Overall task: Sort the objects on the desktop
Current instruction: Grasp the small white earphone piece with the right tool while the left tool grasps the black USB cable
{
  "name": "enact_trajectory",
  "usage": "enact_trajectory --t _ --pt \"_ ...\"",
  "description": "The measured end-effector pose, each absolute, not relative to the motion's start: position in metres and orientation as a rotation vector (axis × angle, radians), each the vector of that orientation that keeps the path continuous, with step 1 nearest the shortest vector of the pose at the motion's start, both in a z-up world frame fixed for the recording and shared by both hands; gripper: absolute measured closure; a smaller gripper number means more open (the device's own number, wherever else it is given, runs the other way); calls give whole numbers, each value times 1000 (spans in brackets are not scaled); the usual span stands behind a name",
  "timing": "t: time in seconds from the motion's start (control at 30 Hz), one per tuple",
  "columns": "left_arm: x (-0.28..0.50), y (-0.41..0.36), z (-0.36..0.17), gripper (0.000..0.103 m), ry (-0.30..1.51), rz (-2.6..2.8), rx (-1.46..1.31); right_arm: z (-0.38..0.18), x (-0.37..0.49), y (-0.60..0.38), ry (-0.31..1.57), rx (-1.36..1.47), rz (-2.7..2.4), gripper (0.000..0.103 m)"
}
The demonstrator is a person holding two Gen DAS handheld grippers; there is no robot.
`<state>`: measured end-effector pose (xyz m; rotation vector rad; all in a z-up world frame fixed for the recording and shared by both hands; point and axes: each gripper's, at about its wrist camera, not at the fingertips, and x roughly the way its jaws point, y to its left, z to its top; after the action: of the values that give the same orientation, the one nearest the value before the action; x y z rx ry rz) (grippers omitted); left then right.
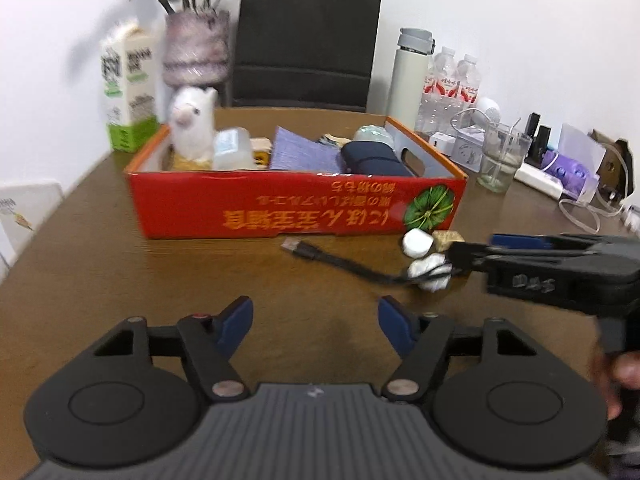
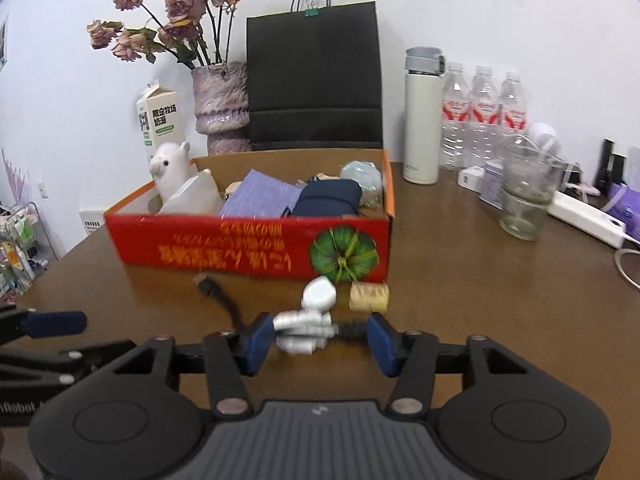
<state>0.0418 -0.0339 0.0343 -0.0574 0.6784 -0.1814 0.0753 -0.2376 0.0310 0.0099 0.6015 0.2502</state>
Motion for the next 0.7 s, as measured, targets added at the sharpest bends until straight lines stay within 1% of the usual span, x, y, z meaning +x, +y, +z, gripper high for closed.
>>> enact_trajectory --t 0.03,0.07,0.13,0.2,0.33,0.43,0.53,0.7 --pt "50 -36 33 38 694 -198 -73 30 85 -236 606 12 264 54" --pt "57 -38 32 45 707 -213 -83 29 94 -234 618 13 279 55" --pt "66 -43 28 50 721 -244 -88 24 112 -229 650 15 303 57" --pt "71 -48 24 50 726 -274 -89 19 127 -225 669 -8 304 62" --pt "84 -52 17 52 754 -280 -113 10 145 -218 704 -57 307 68" --pt "95 -51 14 57 773 -273 -149 3 149 -215 719 -77 312 79" --pt "107 -50 9 58 803 -274 -201 6 144 -223 712 -26 340 79" --pt "119 -62 8 59 807 -217 -246 23 128 -262 569 158 313 79"
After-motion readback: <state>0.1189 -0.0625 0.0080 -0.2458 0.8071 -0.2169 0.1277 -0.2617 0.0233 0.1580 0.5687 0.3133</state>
